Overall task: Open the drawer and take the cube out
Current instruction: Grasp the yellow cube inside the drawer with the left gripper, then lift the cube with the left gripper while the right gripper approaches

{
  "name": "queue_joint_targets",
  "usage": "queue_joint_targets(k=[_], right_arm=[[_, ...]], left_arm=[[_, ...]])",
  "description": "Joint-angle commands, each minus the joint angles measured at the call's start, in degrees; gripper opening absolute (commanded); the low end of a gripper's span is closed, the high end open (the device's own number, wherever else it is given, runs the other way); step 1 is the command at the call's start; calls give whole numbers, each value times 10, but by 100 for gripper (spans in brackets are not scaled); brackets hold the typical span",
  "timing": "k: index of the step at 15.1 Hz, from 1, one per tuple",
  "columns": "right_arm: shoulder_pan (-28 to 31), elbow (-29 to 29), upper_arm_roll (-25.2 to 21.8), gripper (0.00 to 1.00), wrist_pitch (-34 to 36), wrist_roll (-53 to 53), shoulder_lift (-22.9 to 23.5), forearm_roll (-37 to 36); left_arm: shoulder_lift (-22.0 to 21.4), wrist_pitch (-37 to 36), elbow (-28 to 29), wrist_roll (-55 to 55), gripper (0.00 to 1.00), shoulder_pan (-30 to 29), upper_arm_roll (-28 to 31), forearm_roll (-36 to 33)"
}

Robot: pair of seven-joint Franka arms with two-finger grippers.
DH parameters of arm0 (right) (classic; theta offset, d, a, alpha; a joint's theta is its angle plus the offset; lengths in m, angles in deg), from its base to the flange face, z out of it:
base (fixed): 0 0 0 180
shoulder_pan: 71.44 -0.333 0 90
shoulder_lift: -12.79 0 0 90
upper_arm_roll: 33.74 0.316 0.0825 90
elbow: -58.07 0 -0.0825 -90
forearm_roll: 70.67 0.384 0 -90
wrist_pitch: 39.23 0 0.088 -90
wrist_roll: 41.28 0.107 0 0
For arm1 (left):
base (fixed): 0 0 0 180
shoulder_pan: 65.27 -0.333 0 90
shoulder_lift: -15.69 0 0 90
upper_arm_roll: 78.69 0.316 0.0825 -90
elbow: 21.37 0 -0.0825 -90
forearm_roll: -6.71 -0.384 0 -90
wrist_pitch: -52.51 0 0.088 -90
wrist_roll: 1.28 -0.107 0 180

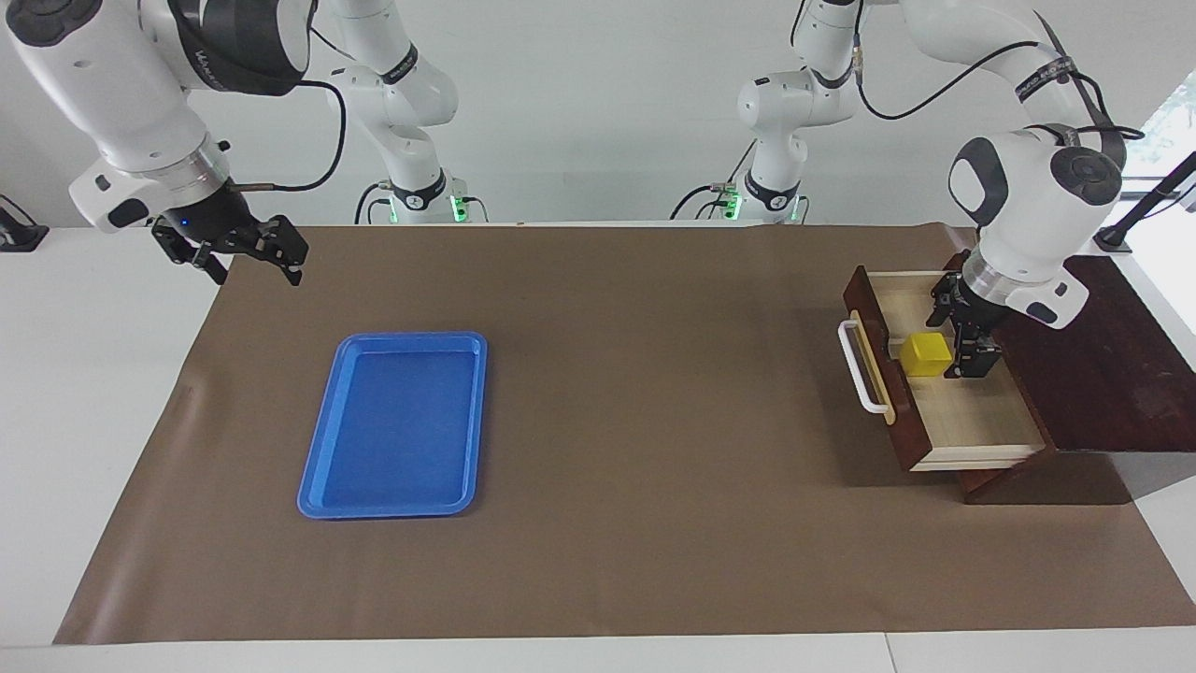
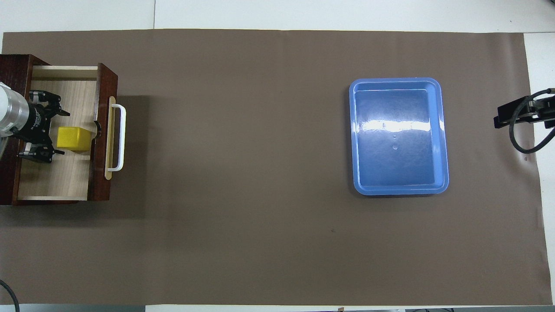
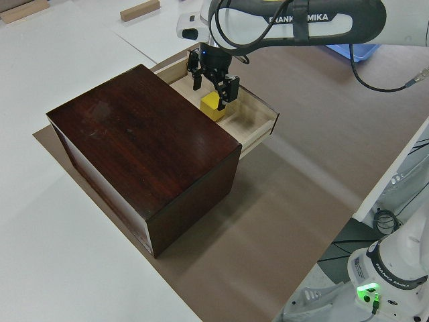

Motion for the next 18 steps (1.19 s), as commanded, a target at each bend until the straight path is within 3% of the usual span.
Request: queue_joint_targets(k=[1,7,10,14,18], right_arm=[[13,-41,6,98,-54,21,-20,-4],[0,-49,12,93,-66,463,-11,25],[-6,-49,12,93,-64,598,2,74],[-2,-51,12,93,-51,734,18,158],[-3,-79,12,93,-58,795,25,222]], left_arm=[[-22,33,43,23,100,-7,-2,3],[-25,48,64,45,100,-9,-1,3],[-25,49,62,56,67,-11,-1,2],[-21,59,56,60,4,-11,-1,2],[-3,18,-8,56,0,-7,-1,1]])
